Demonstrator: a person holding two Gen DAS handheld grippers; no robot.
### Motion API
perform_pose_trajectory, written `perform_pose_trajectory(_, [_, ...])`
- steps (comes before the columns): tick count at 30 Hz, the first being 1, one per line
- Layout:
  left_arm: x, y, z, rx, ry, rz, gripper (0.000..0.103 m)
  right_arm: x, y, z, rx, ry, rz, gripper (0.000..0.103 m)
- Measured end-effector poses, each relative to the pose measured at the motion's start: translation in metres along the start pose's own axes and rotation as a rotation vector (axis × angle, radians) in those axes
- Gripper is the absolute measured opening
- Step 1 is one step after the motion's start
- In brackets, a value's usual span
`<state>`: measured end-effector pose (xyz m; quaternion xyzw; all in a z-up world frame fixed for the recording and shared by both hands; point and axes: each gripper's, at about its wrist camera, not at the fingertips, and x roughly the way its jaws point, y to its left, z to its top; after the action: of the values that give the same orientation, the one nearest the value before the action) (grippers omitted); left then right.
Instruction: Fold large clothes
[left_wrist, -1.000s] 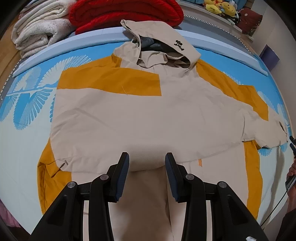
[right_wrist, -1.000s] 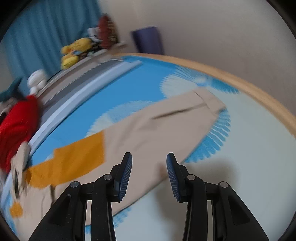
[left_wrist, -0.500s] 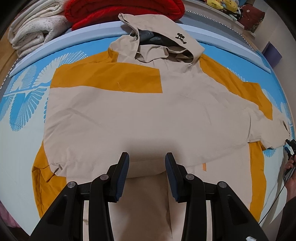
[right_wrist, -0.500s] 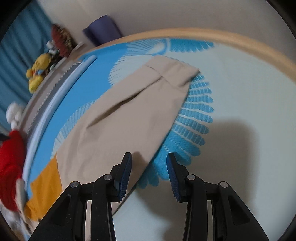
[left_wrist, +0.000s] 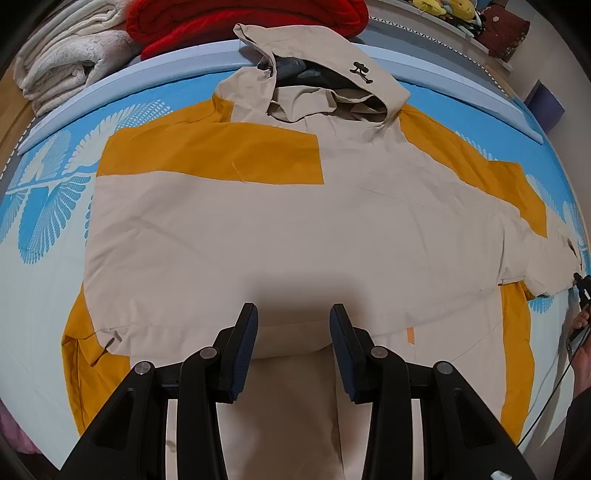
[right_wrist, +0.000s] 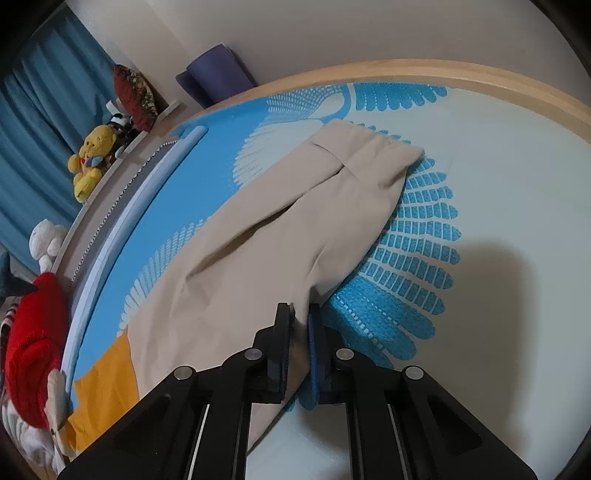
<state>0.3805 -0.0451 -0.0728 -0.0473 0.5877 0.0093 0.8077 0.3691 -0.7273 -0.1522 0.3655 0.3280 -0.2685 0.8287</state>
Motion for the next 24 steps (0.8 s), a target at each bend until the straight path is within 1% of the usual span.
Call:
perform_pose_trajectory(3, [-0.004, 0.000, 0.000, 0.003, -0.004, -0.008, 0.037, -0.018, 0.015, 0.005, -0.029, -0.060, 0.000, 0.004])
perform_pose_trajectory(6, [-0.011, 0.002, -0.001, 0.006, -0.014, -0.017, 0.037, -0.044, 0.050, 0.008, -0.086, -0.127, 0.015, 0.003])
perform_pose_trajectory(8, [-0.018, 0.005, -0.001, 0.003, -0.023, -0.025, 0.037, -0.065, 0.085, 0.006, -0.154, -0.167, 0.039, 0.003])
perform_pose_trajectory(11, [-0.025, 0.009, -0.001, -0.005, -0.030, -0.041, 0.037, -0.105, 0.150, -0.008, -0.284, -0.221, 0.100, 0.003])
perform_pose_trajectory(12, [-0.027, 0.011, -0.001, -0.009, -0.033, -0.045, 0.037, -0.120, 0.174, -0.018, -0.332, -0.230, 0.131, 0.003])
perform_pose_trajectory(14, [-0.032, 0.016, -0.001, -0.024, -0.037, -0.050, 0.037, -0.154, 0.228, -0.047, -0.433, -0.241, 0.219, 0.003])
perform_pose_trajectory(15, [-0.034, 0.019, -0.001, -0.034, -0.039, -0.059, 0.037, -0.167, 0.246, -0.062, -0.468, -0.241, 0.253, 0.003])
perform_pose_trajectory(16, [-0.037, 0.022, -0.001, -0.043, -0.041, -0.070, 0.037, -0.180, 0.268, -0.080, -0.509, -0.233, 0.293, 0.003])
perform_pose_trajectory(18, [-0.042, 0.030, -0.002, -0.060, -0.043, -0.088, 0.037, -0.205, 0.318, -0.128, -0.615, -0.186, 0.380, 0.003])
perform_pose_trajectory(20, [-0.047, 0.041, -0.001, -0.086, -0.044, -0.095, 0.037, -0.223, 0.358, -0.181, -0.698, -0.102, 0.470, 0.003])
perform_pose_trajectory(21, [-0.049, 0.046, -0.001, -0.099, -0.047, -0.096, 0.037, -0.228, 0.372, -0.204, -0.727, -0.058, 0.505, 0.003])
perform_pose_trajectory(22, [-0.052, 0.053, 0.000, -0.115, -0.052, -0.096, 0.037, -0.232, 0.388, -0.235, -0.764, 0.011, 0.547, 0.003])
perform_pose_trajectory(23, [-0.054, 0.059, 0.002, -0.127, -0.054, -0.097, 0.037, -0.232, 0.396, -0.256, -0.786, 0.061, 0.568, 0.003])
perform_pose_trajectory(24, [-0.055, 0.063, 0.002, -0.137, -0.055, -0.098, 0.037, -0.230, 0.406, -0.284, -0.818, 0.140, 0.584, 0.004])
